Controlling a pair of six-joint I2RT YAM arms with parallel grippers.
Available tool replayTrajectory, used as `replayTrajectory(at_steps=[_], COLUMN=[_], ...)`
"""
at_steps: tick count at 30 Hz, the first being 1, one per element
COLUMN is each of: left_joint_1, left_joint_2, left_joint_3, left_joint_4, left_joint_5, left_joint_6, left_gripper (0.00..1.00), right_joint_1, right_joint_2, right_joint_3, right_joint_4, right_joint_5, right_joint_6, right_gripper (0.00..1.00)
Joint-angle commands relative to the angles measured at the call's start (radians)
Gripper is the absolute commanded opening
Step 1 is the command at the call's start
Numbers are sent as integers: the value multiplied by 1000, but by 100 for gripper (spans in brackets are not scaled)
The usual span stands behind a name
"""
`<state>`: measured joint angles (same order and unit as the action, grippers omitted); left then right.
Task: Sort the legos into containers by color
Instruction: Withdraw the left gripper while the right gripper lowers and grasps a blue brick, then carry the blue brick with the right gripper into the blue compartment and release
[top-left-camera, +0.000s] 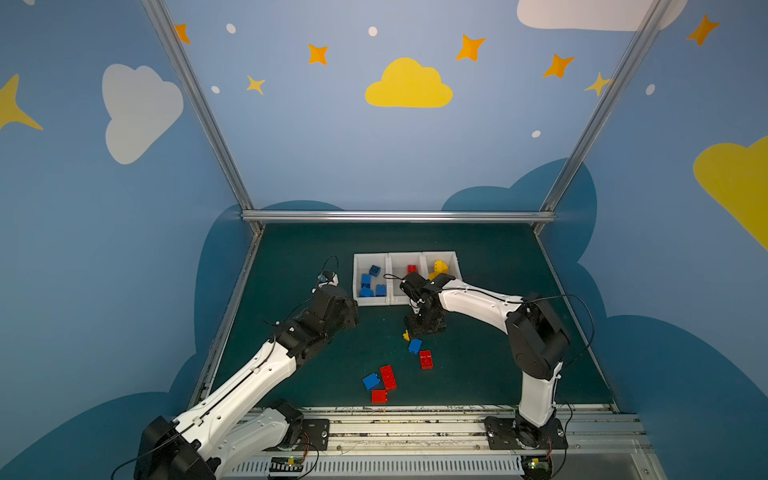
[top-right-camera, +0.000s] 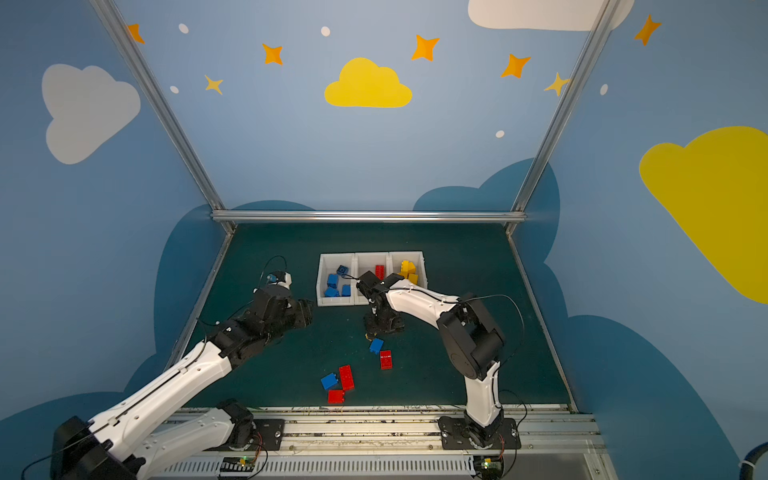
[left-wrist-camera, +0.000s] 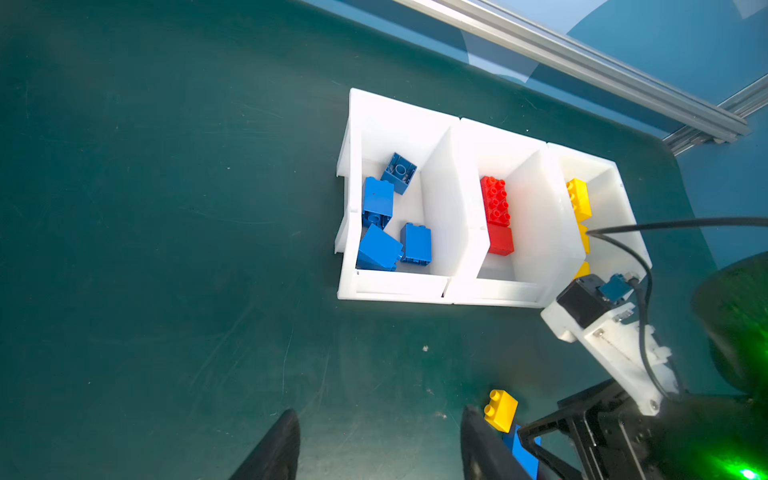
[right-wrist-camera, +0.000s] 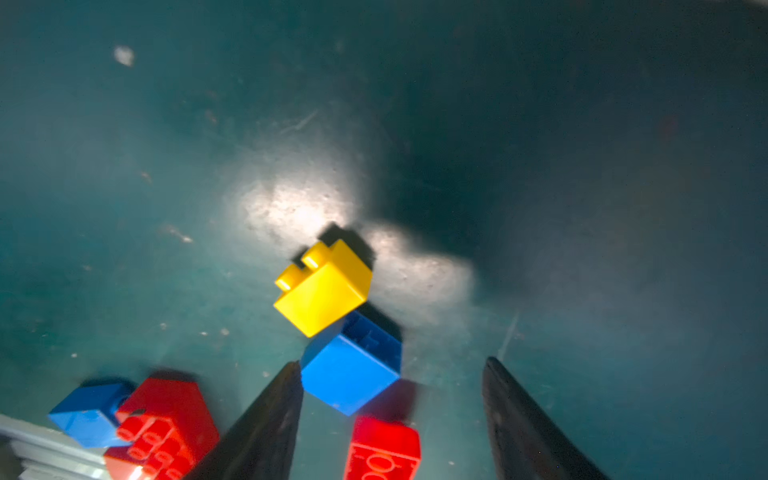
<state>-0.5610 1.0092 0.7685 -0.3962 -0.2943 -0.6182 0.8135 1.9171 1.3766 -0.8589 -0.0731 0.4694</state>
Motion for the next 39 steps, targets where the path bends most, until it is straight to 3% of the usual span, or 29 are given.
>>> replayTrajectory(at_steps=[1, 17, 25, 39], left_joint_1=[6, 6, 6, 8], left_joint_2=[5, 59, 62, -12], left_joint_3=[-6, -6, -6, -46], left_joint_4=[20, 45, 48, 8], left_joint_5=[4, 30, 35, -22], left_joint_6=[-10, -20, -16, -49], left_gripper=[62, 63, 64, 64], right_joint_1=[9, 44, 80, 136], right_joint_2=[23, 25, 85, 125], right_joint_3=[3, -83, -2, 63], right_joint_4=[28, 77, 44, -29], right_joint_5=[-55, -124, -88, 13], right_joint_6=[18, 54, 30, 7], right_gripper=[67, 63, 59, 29])
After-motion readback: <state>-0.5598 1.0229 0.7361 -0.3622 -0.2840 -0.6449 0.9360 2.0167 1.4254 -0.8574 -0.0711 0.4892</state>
